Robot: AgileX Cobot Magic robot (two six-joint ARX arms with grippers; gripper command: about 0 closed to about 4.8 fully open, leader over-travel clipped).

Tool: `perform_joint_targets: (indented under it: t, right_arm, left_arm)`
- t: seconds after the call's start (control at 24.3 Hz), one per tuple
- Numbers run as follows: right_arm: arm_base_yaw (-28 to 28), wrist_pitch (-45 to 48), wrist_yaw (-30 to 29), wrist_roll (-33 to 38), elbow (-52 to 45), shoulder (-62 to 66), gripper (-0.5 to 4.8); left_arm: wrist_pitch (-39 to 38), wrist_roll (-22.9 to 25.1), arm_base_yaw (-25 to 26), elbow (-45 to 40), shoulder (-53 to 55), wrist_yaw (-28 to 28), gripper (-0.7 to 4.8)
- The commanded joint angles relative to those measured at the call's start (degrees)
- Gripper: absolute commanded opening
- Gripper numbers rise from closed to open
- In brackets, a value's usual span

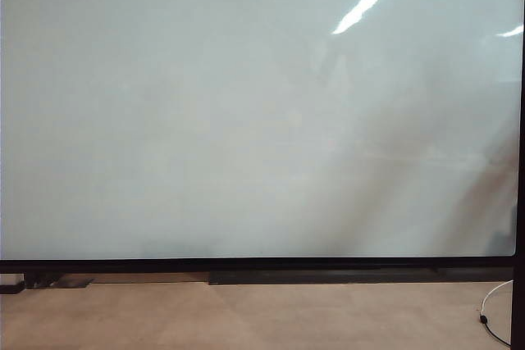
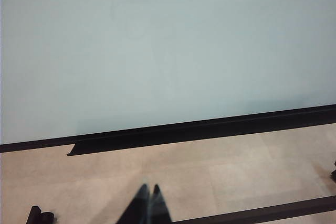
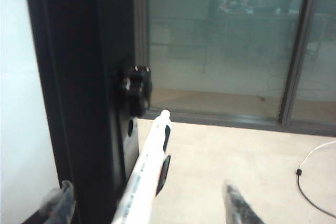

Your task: Pick up the pen on the shelf to the right of the whiteboard and draw a triangle.

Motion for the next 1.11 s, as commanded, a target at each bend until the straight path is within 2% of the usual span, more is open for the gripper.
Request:
perform_joint_targets:
  t: [0.04, 0.21, 0.33, 1.11]
  right_arm:
    - [0.96, 0.72, 0.39, 1.16, 0.11, 1.03, 3.64]
    - [1.4, 0.9, 1.86, 1.79, -0.09, 1.53, 3.63]
    - [1.4, 0.96, 1.86, 1.79, -0.09, 1.53, 3.22]
    - [0.9, 1.2, 1.22, 3.74, -0.09, 1.16, 3.23]
  left_arm:
    - [0.61, 0.04, -0.02, 0.2, 0.0, 0.02, -0.05]
    - [0.61, 0.04, -0.02, 0.2, 0.0, 0.02, -0.05]
    - [0.61, 0.04, -0.02, 0.2, 0.0, 0.02, -0.05]
    - [0.61, 0.04, -0.02, 0.2, 0.0, 0.02, -0.05]
